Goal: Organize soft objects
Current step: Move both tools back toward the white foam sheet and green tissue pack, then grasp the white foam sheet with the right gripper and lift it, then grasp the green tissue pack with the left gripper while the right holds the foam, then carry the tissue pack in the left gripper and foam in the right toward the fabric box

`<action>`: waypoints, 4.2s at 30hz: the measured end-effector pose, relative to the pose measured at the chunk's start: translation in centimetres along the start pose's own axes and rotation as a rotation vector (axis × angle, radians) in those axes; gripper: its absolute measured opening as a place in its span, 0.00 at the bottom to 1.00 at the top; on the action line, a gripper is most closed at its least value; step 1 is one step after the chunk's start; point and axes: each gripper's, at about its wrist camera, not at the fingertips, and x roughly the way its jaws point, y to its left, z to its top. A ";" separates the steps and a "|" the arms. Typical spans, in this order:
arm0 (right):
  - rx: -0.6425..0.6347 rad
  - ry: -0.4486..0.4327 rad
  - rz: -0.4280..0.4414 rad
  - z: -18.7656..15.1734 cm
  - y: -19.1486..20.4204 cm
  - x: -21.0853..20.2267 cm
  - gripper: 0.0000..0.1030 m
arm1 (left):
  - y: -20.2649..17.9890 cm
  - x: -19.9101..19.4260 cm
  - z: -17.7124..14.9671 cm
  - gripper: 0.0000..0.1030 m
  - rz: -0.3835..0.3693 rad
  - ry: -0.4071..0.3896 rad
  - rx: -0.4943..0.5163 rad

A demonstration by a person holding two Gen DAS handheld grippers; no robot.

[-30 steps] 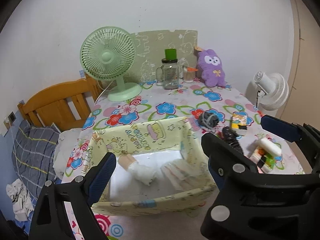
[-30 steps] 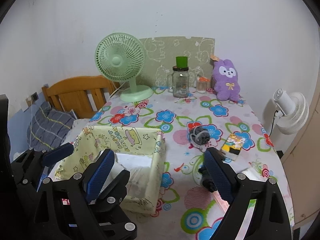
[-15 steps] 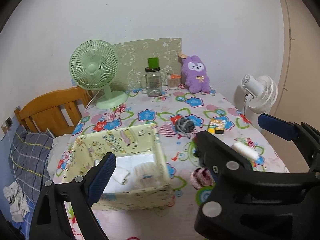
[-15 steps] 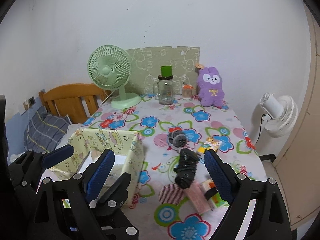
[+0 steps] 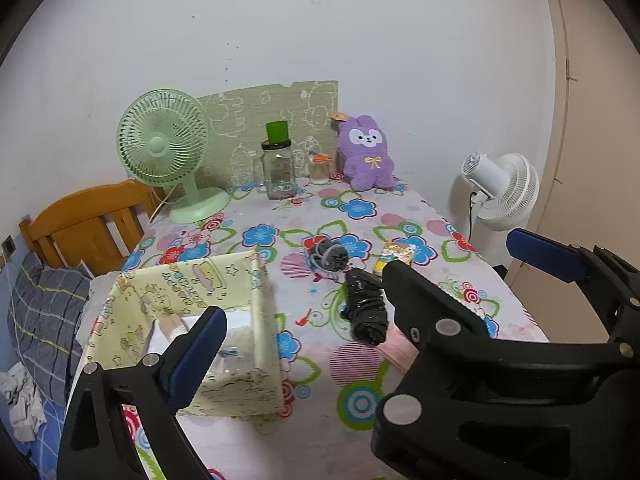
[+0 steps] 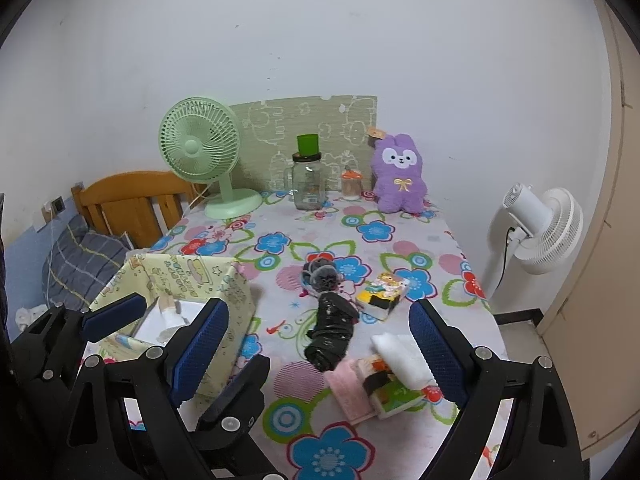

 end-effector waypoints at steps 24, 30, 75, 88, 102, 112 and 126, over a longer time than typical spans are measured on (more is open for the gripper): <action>-0.032 0.030 -0.057 -3.0 -5.9 3.5 0.91 | -5.3 6.0 -1.9 0.97 -0.080 0.089 0.024; -0.015 0.074 -0.057 -4.0 -7.2 5.5 0.91 | -5.8 8.4 -2.6 0.97 -0.082 0.152 0.013; 0.112 0.190 -0.161 -6.9 -12.7 8.7 0.21 | -11.2 12.2 -3.7 0.97 -0.143 0.236 0.148; 0.169 0.204 -0.132 -8.1 -14.2 9.0 0.20 | -12.3 14.6 -4.1 0.97 -0.147 0.282 0.152; 0.220 0.246 -0.078 -9.0 -14.5 10.2 0.20 | -12.2 15.2 -4.4 0.84 -0.121 0.274 0.185; 0.234 0.248 -0.069 -8.8 -14.2 9.9 0.20 | -11.8 13.7 -4.1 0.83 -0.124 0.240 0.187; 0.213 0.199 -0.043 -7.3 -11.8 7.4 0.20 | -9.9 10.2 -3.2 0.83 -0.113 0.177 0.166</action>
